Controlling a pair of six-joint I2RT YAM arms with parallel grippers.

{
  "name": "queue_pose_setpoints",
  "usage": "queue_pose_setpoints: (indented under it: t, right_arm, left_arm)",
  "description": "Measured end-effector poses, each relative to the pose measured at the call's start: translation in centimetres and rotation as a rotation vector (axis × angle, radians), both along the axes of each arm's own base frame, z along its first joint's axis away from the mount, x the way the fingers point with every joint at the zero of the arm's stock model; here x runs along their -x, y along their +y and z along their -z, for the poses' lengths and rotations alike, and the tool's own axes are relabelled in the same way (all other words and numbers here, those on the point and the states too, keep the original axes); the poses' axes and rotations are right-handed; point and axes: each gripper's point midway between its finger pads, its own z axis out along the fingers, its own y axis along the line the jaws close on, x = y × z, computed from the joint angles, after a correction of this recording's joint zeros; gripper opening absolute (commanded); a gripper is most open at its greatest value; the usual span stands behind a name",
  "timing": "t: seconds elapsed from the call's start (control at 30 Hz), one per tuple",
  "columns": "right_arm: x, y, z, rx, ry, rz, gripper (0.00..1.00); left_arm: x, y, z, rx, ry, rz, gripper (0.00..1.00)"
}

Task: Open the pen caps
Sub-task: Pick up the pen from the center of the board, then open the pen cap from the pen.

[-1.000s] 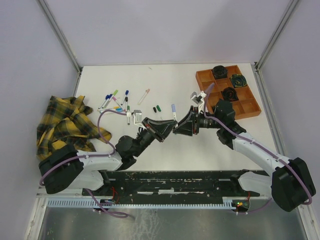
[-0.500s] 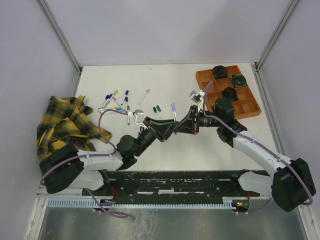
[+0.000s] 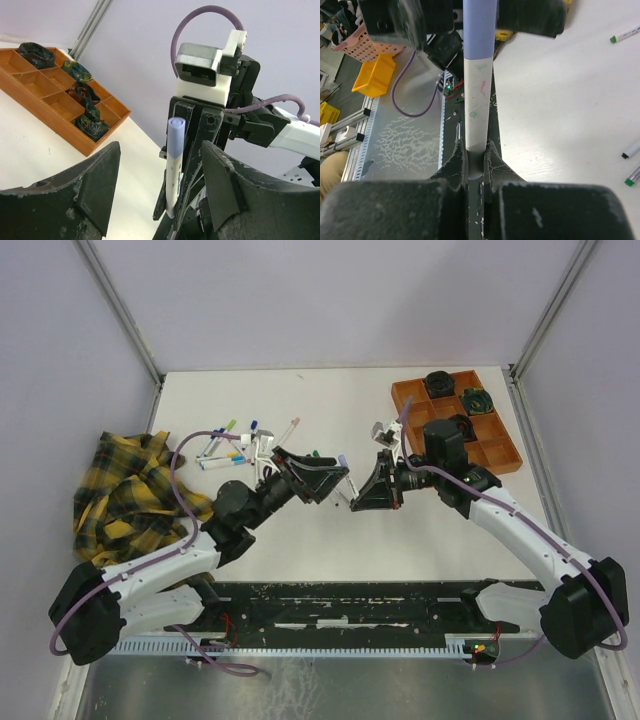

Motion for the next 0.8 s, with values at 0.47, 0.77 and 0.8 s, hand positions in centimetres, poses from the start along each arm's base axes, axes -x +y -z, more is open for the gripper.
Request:
queue_pose_setpoints:
  t: [0.47, 0.77, 0.8]
  right_arm:
    - [0.9, -0.4, 1.3, 0.038, 0.040, -0.048, 0.00]
    - [0.9, -0.4, 1.3, 0.041, 0.036, -0.053, 0.00]
    - [1.0, -0.4, 1.3, 0.041, 0.037, -0.054, 0.00]
  left_arm:
    - [0.1, -0.7, -1.9, -0.062, 0.002, 0.127, 0.49]
    - [0.3, -1.5, -0.1, -0.105, 0.036, 0.173, 0.32]
    - [0.3, -1.5, -0.1, -0.104, 0.037, 0.176, 0.28]
